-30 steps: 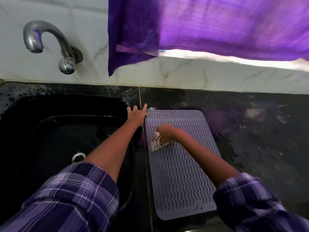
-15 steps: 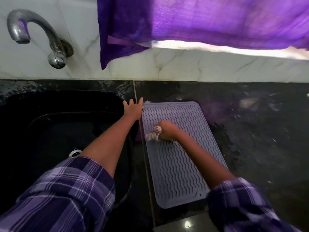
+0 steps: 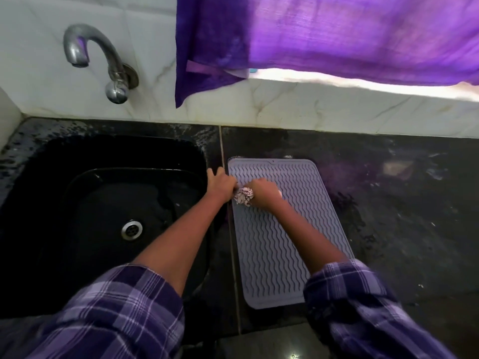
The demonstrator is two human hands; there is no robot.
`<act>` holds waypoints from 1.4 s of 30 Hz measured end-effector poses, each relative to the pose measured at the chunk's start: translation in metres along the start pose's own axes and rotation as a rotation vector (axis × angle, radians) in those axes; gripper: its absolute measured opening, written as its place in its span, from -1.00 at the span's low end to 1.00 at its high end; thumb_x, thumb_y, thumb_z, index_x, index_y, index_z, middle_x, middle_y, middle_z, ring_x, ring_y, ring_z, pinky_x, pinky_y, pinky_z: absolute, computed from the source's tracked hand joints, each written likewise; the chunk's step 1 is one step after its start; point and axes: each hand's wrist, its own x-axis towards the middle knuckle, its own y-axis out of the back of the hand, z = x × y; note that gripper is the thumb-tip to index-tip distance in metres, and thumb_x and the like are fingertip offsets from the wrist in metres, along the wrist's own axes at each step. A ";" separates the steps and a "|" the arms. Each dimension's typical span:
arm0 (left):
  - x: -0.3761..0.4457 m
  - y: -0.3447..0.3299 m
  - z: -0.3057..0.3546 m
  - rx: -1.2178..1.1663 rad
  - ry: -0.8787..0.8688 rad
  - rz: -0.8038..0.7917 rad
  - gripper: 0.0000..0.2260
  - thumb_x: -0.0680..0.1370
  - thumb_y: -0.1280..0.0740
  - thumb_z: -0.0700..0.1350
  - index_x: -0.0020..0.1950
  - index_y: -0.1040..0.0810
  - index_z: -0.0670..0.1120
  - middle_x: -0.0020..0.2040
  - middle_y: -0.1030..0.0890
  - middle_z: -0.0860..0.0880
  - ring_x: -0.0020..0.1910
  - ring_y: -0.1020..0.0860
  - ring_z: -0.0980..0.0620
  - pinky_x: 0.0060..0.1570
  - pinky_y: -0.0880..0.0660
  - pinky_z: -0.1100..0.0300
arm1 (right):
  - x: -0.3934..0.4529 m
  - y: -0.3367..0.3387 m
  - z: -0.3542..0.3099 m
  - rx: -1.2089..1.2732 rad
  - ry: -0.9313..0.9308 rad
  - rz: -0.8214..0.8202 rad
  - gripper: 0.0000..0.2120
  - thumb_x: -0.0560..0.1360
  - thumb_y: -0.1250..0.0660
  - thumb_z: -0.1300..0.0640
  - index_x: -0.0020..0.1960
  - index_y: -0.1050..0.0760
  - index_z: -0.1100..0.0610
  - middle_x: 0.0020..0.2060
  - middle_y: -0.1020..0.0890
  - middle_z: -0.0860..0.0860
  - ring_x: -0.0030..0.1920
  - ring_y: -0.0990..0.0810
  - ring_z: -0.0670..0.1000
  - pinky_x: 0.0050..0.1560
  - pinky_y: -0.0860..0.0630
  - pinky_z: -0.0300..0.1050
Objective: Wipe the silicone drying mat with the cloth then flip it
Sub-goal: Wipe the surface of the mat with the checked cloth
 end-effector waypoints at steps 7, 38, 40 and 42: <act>-0.008 -0.002 0.007 -0.025 0.053 -0.012 -0.82 0.56 -0.31 -0.06 0.14 -0.58 0.02 0.22 -0.54 -0.01 0.36 -0.26 -0.10 0.36 -0.14 -0.14 | -0.054 -0.008 0.006 0.000 0.118 -0.249 -0.81 0.48 -0.34 0.11 0.03 -0.60 0.17 -0.03 -0.68 0.13 0.01 -0.64 0.12 0.07 -0.55 -0.03; -0.110 -0.030 0.051 0.064 0.040 -0.022 -0.77 0.56 -0.29 -0.06 0.20 -0.60 0.02 0.21 -0.58 -0.02 0.39 -0.30 -0.04 0.42 -0.06 -0.20 | -0.134 -0.025 -0.021 -0.031 0.082 -0.029 -0.75 0.55 -0.24 0.02 0.04 -0.55 0.19 -0.04 -0.66 0.11 -0.03 -0.64 0.14 -0.07 -0.52 -0.07; -0.115 -0.034 0.053 0.050 0.058 -0.069 -0.75 0.57 -0.28 -0.02 0.23 -0.56 0.00 0.24 -0.55 -0.02 0.41 -0.29 -0.06 0.42 -0.02 -0.25 | -0.147 -0.040 -0.020 -0.023 0.105 -0.025 -0.73 0.54 -0.25 0.00 0.07 -0.54 0.18 0.01 -0.66 0.12 0.01 -0.63 0.15 0.02 -0.55 -0.02; -0.119 -0.034 0.058 0.075 0.060 -0.105 -0.73 0.58 -0.28 0.01 0.25 -0.53 -0.02 0.27 -0.54 -0.03 0.41 -0.29 -0.07 0.42 -0.01 -0.28 | -0.163 -0.047 -0.010 0.031 0.161 -0.074 -0.69 0.52 -0.27 -0.03 0.10 -0.56 0.18 0.03 -0.66 0.11 0.04 -0.63 0.15 0.08 -0.56 -0.01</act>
